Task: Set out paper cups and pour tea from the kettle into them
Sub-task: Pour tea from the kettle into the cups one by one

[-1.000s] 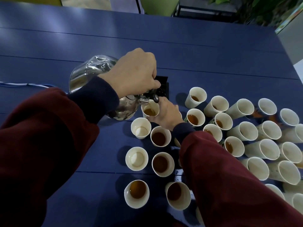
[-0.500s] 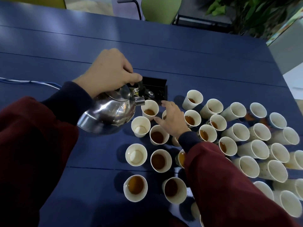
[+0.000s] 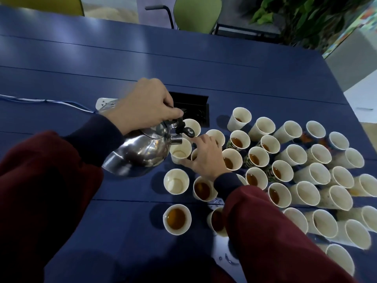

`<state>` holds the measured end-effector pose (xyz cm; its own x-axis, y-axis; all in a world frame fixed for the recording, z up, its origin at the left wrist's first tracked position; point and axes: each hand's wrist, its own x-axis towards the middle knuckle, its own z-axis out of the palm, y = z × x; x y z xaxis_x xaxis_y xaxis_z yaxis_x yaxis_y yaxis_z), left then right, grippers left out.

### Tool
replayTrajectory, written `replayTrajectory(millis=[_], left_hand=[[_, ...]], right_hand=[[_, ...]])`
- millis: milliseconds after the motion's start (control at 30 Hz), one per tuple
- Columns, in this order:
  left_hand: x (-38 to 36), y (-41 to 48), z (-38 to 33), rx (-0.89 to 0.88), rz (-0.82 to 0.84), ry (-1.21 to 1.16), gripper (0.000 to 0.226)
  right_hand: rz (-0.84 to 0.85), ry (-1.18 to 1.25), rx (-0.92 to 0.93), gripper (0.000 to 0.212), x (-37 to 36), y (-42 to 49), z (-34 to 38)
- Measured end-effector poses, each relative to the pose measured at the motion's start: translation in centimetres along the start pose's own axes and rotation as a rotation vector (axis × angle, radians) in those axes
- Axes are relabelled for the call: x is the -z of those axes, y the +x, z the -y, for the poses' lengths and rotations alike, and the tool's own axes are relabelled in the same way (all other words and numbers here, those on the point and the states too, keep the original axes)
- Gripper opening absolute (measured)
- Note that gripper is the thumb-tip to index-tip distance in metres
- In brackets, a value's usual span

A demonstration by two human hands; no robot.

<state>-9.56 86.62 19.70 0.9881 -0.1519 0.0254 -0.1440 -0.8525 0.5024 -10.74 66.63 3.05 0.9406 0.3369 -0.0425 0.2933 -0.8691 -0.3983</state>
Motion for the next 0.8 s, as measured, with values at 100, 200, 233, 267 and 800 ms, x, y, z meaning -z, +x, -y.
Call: replayTrajectory(millis=[100, 200, 233, 267, 800], left_hand=[[-0.8, 0.1, -0.4, -0.032, 0.025, 0.097, 0.037], [-1.2, 0.4, -0.9, -0.082, 0.008, 0.181, 0.045], [-1.3, 0.5, -1.0, -0.105, 0.004, 0.198, 0.045], [-1.5, 0.6, -1.3, -0.121, 0.006, 0.213, 0.045], [-2.9, 0.5, -3.7, -0.209, 0.109, 0.325, 0.044]], right_hand=[[-0.014, -0.019, -0.021, 0.071, -0.7, -0.1, 0.3], [-0.020, -0.048, -0.032, 0.074, -1.0, -0.1, 0.5], [-0.022, -0.052, -0.033, 0.074, -1.1, -0.1, 0.5], [-0.021, -0.051, -0.036, 0.073, -1.1, -0.1, 0.5], [-0.001, -0.047, -0.052, 0.073, -0.8, -0.4, 0.4]])
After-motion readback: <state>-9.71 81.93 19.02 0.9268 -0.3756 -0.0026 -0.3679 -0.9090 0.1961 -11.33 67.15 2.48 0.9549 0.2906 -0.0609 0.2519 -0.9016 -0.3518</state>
